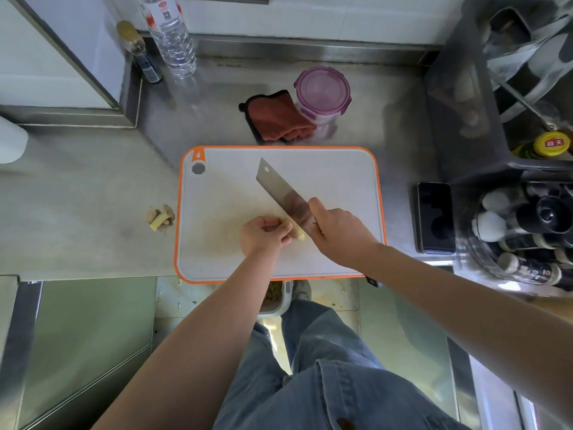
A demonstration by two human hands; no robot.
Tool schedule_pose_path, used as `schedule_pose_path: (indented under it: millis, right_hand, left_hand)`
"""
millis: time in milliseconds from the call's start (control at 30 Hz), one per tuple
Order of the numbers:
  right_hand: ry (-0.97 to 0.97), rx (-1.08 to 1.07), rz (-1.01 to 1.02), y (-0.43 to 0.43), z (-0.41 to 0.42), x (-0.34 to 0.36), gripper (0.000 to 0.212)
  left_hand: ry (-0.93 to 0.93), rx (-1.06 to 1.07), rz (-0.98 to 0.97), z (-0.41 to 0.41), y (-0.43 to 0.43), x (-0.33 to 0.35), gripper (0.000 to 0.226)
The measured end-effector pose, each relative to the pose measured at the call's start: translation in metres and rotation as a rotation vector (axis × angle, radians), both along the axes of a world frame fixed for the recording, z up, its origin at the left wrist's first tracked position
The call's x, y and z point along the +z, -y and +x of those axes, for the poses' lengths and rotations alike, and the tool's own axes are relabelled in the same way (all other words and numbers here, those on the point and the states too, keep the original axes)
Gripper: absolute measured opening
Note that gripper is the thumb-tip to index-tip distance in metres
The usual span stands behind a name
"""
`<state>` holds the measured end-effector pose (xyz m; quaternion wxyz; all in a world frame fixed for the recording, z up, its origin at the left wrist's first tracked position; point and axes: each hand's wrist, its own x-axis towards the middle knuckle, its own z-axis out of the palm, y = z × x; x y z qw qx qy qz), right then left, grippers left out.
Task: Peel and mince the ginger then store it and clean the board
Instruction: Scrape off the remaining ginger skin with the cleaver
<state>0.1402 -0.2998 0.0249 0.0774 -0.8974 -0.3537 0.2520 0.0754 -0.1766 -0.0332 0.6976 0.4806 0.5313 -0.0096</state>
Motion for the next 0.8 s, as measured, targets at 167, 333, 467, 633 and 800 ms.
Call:
schedule_pose_path:
  millis: [167,333,467,633,800]
  right_hand:
    - [-0.028,0.027,-0.062,-0.001,-0.001,0.007,0.017]
    - [-0.041,0.015,-0.091,0.006,-0.005,0.01,0.019]
    - [-0.018,0.022,-0.131,0.019,-0.012,0.011,0.024]
    - [-0.032,0.015,-0.128,0.014,-0.011,0.009,0.023]
    - [-0.058,0.001,-0.116,0.005,-0.009,0.0,0.026]
  left_hand:
    - [0.0,-0.001,0.007,0.001,0.001,-0.003,0.017]
    - [0.001,-0.006,0.016,0.0,0.0,-0.005,0.015]
    - [0.001,-0.031,0.023,0.002,-0.001,-0.006,0.015]
    - [-0.002,-0.063,0.036,0.005,-0.004,-0.006,0.015]
    - [0.001,-0.06,0.049,0.002,-0.003,-0.011,0.014]
